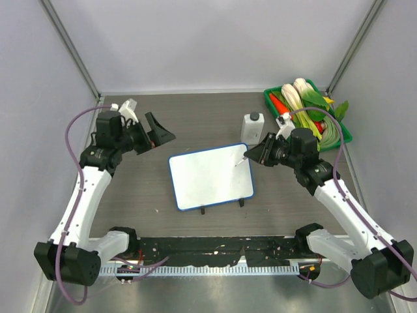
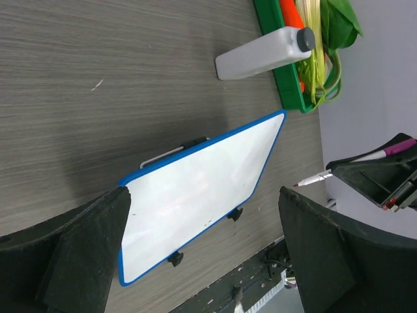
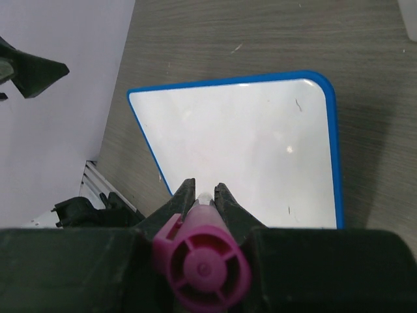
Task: Write a sentence on the whiteboard
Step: Hold the whiteboard on the whiteboard stand.
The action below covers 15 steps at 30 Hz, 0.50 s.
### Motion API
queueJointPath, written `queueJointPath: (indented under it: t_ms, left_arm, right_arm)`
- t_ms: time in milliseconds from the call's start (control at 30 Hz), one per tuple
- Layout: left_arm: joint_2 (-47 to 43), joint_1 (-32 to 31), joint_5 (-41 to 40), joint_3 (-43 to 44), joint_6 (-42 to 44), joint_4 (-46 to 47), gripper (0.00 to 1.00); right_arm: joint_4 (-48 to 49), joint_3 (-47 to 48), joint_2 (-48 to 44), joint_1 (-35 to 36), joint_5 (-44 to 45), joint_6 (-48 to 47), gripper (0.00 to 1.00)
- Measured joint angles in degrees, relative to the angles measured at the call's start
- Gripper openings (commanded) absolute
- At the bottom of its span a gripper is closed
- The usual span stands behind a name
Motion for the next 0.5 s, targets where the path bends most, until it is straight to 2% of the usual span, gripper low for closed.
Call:
queueJointPath:
  t_ms: [267,500]
  left_arm:
    - [-4.0,6.1,5.8,-2.1,-0.5,-2.6,0.99]
    - [-9.1,6.5,5.6,-16.0,-4.6,0.3,0.97]
  right_arm:
    - [3.2,2.9,2.7,0.0,0.0,-0.7,0.01]
    - [7.7,0.9,2.1,0.0,0.3,-0.6,0.01]
